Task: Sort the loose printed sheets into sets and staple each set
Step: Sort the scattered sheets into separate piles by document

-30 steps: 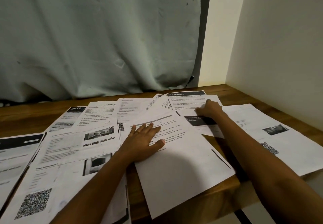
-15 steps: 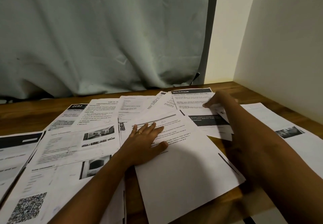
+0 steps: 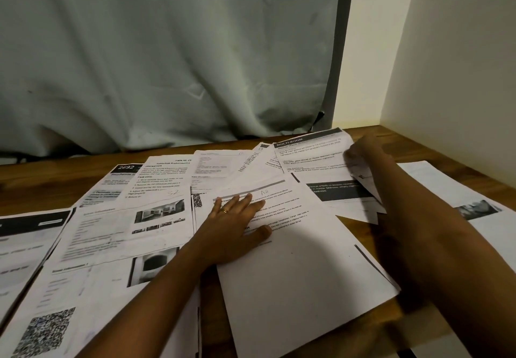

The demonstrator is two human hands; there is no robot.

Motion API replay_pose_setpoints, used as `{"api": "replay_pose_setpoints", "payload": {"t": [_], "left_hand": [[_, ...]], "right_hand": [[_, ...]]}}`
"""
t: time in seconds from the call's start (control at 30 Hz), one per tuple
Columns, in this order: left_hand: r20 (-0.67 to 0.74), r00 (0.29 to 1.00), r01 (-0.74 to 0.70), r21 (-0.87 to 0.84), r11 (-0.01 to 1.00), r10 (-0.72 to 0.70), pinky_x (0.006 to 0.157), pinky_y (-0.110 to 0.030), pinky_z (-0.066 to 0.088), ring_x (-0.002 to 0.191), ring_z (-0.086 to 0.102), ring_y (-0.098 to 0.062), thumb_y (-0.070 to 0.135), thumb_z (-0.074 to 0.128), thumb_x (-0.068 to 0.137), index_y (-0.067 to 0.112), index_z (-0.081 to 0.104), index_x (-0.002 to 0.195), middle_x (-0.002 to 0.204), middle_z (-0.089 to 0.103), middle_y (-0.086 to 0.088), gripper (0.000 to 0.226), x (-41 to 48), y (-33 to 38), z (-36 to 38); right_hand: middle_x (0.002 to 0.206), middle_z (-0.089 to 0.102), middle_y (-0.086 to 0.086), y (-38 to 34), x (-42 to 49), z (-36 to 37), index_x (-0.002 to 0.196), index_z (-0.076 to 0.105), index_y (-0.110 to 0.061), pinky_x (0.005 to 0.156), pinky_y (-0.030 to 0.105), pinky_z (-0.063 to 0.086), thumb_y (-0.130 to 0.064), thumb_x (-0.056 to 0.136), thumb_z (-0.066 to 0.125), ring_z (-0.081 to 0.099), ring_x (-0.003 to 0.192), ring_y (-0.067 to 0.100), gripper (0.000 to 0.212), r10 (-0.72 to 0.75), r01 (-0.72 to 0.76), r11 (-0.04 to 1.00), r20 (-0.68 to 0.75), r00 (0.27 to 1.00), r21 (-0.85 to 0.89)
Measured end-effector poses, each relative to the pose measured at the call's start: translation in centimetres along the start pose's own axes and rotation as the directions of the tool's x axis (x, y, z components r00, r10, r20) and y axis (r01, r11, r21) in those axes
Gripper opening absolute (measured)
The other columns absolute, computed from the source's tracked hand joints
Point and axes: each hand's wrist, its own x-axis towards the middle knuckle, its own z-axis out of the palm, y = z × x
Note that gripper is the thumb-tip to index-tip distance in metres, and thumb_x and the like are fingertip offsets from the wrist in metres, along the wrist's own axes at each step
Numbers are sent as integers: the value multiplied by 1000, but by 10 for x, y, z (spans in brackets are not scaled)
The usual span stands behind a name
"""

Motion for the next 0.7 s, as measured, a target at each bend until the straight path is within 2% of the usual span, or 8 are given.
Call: {"api": "replay_pose_setpoints", "payload": {"t": [0.03,0.13,0.23,0.3,0.43,0.53,0.63,0.7], "left_hand": [[0,1000,-3,-3,1000,3,118,-43,-7,147,-2,-15,82,5,73,37,8,150,159,2,6,89,0,0,0],[-4,1000,-3,-5,1000,3,118,-43,-7,147,-1,-15,80,6,74,37,9,150,159,2,6,87,-2,1,-1],[5,1000,8,-9,1000,-8,118,-43,-7,147,-3,-15,70,18,86,36,8,150,159,1,5,73,-3,3,-3],[13,1000,11,-15,1000,-11,118,-43,-8,147,-3,-15,67,20,88,36,8,150,160,0,5,71,-5,5,-4],[3,1000,26,-39,999,-25,118,-43,-9,146,-3,-14,65,23,92,37,9,150,160,1,5,66,-8,5,-5],[-23,999,31,-91,995,-33,118,-44,-8,147,-1,-15,61,24,94,34,13,150,160,3,3,64,-9,8,-5],[-61,996,36,-309,950,-58,118,-45,-2,146,7,-16,64,22,92,29,21,150,159,14,1,67,-11,6,-11],[-141,981,42,-511,859,-132,117,-45,15,143,22,-18,64,22,92,28,29,146,154,27,2,65,-19,10,-25]], "right_hand": [[88,54,14,1,2,0,99,58,1,82,35,45,-19,88,64,57,95,31,23,-43,46,998,-56,998,51],[101,63,20,0,5,-4,90,60,-2,80,37,46,-14,85,67,59,95,32,14,-117,170,927,-175,978,335],[99,66,17,-5,-1,-14,76,56,-14,74,25,51,-12,83,68,58,84,23,13,-89,238,743,-259,962,626],[94,64,6,-12,-12,-24,83,60,-17,66,16,49,-16,84,67,60,85,20,7,-57,293,654,-340,939,697],[96,68,1,-29,-31,-47,72,59,-27,73,31,57,-28,80,67,65,86,18,12,29,326,441,-377,926,836],[95,68,4,-37,-44,-66,72,58,-26,78,38,58,-26,77,66,65,83,17,9,23,393,312,-421,907,865],[93,68,9,-51,-70,-80,77,57,-21,77,41,58,-17,82,65,67,82,21,10,-19,411,168,-413,910,896],[91,67,10,-61,-89,-85,83,57,-14,77,40,58,-11,85,64,67,79,21,8,-67,389,118,-384,921,914]]}}
